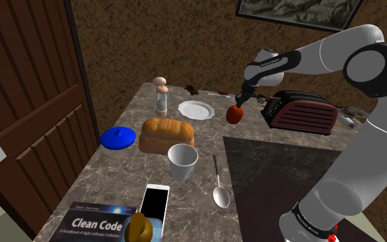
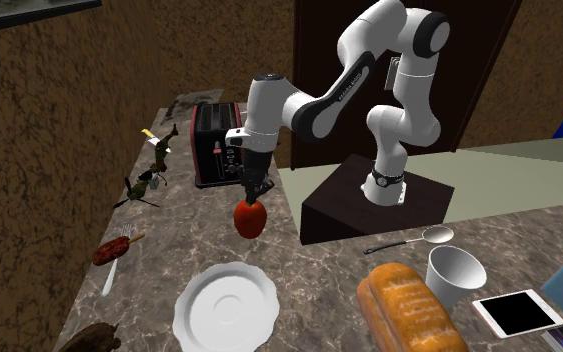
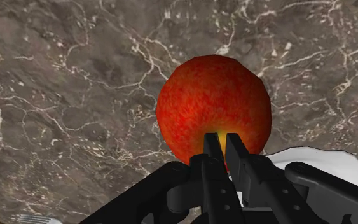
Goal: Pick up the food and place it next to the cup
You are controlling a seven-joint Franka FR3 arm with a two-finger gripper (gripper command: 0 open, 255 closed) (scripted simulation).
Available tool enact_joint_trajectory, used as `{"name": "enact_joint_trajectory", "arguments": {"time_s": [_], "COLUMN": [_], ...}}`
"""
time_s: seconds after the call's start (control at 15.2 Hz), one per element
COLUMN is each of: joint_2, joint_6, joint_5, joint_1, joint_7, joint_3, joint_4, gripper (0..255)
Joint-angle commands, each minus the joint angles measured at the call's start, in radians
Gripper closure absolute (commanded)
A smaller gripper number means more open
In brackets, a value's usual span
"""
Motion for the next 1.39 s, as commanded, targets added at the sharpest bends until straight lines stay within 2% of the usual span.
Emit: {"name": "enact_joint_trajectory", "arguments": {"time_s": [0.0, 0.33, 1.32], "joint_2": [0.0, 0.0, -0.078], "joint_6": [0.0, 0.0, -0.192], "joint_5": [0.0, 0.0, -0.045], "joint_1": [0.0, 0.0, 0.003], "joint_7": [0.0, 0.0, 0.036], "joint_3": [0.0, 0.0, 0.0], "joint_4": [0.0, 0.0, 0.119], "gripper": [255, 255, 255]}}
